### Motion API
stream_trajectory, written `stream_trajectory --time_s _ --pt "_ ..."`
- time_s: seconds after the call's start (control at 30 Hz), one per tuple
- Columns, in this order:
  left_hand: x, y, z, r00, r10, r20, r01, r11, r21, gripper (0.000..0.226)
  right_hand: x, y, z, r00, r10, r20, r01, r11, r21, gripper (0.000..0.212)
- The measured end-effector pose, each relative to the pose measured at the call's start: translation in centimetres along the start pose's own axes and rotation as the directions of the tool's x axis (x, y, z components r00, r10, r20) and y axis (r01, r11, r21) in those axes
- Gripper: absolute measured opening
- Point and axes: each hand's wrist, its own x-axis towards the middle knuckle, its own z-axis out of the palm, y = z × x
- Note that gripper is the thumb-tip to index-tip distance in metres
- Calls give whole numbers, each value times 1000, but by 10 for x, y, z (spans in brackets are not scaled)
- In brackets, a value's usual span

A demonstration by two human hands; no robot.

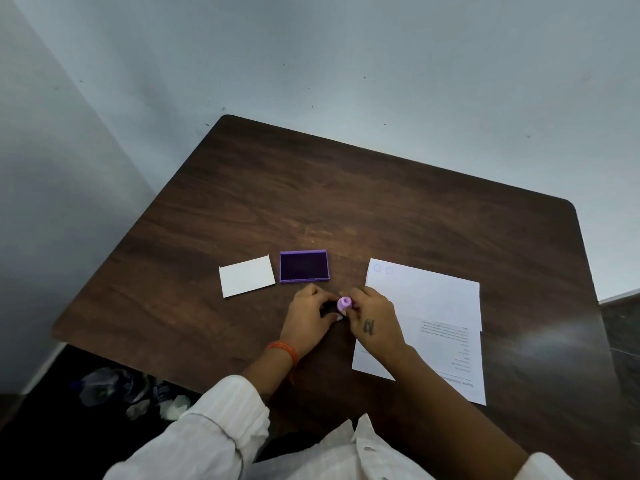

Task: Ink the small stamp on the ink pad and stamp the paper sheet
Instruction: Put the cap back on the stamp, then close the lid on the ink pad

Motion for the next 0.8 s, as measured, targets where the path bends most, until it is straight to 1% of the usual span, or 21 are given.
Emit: stream_trajectory --time_s 0.13,0.2,0.27,0.37,0.47,0.53,0.57,0.63,0.73,0.8 --pt "-2 -2 -5 1000 18 6 -17 999 -35 36 0 -1 -2 1000 -7 -18 7 1000 -5 24" --pt "-4 -5 -11 1000 20 -18 -21 998 -58 38 1 -2 -6 999 3 -52 -3 1000 2 21" --pt "-7 -10 -21 996 10 -84 -17 997 -77 39 4 -3 -11 995 30 -95 -27 999 34 25" --pt "-9 -23 -42 983 -15 -181 3 998 -64 40 11 -15 -17 994 44 -103 -34 994 103 41" --pt "-11 -37 -67 949 -23 -316 19 1000 -15 41 24 -37 -15 997 -16 -80 25 994 103 42" --pt "-13 -46 -83 922 -38 -386 58 998 40 43 33 -51 -8 996 -74 -41 78 993 86 41" --pt "-14 -51 -91 919 -56 -391 90 994 69 46 37 -57 -4 995 -103 -8 103 991 80 42" --pt "-12 -61 -102 929 -85 -359 141 981 134 53 45 -69 5 983 -161 92 159 987 36 45" --pt "-4 -77 -112 961 -120 -250 177 960 218 68 59 -86 20 937 -228 264 252 966 -64 51" --pt "1 -87 -115 978 -137 -160 175 950 258 77 69 -96 31 904 -275 328 326 939 -113 57"
